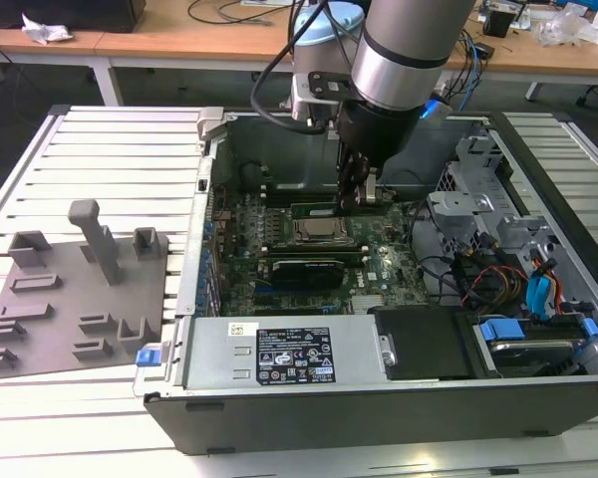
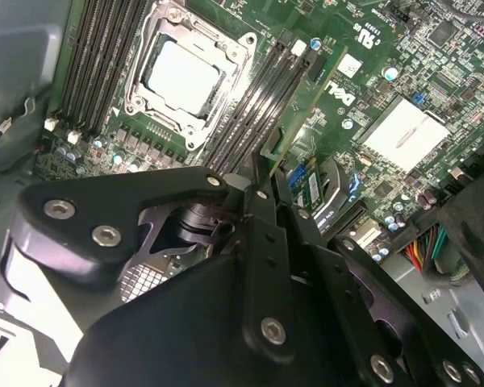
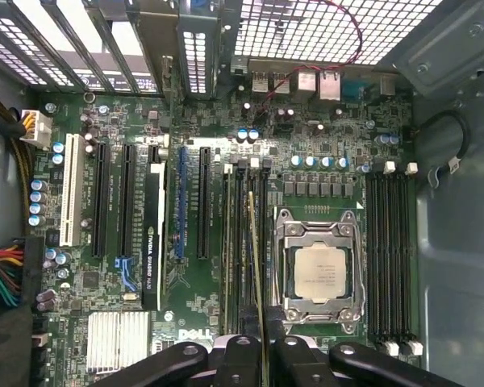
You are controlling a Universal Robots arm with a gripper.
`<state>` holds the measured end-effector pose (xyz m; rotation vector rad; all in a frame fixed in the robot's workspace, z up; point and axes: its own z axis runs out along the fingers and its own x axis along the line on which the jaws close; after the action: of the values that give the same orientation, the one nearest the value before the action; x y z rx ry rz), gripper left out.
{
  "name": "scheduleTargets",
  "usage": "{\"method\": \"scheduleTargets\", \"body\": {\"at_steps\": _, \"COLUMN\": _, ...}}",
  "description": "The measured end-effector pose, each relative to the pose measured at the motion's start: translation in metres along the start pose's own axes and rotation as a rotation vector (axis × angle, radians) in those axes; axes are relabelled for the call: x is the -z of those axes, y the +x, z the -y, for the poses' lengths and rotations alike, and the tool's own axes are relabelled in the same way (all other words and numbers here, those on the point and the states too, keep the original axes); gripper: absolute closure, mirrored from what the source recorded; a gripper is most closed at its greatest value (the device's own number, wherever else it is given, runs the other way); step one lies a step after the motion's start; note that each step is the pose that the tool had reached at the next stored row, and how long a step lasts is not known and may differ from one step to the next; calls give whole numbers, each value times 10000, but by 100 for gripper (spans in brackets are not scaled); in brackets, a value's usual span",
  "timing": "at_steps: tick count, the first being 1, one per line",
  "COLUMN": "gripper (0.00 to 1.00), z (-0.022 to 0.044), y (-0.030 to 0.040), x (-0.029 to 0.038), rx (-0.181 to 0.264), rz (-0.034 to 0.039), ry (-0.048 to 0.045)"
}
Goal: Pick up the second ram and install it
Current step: 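Insert the second ram into the second slot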
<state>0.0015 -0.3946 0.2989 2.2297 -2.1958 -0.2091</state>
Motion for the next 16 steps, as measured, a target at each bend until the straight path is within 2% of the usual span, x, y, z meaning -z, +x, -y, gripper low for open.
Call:
{"method": "scheduleTargets", "body": {"at_steps": 11, "gripper": 86, "z": 0, "y": -3, "x": -3, "rx": 0, "rz": 0, "ry": 0}}
{"method": "scheduleTargets", "body": {"at_steps": 16, "gripper": 86, "z": 6, "y": 4, "x": -74, "rx": 0, "rz": 3, "ry": 0}}
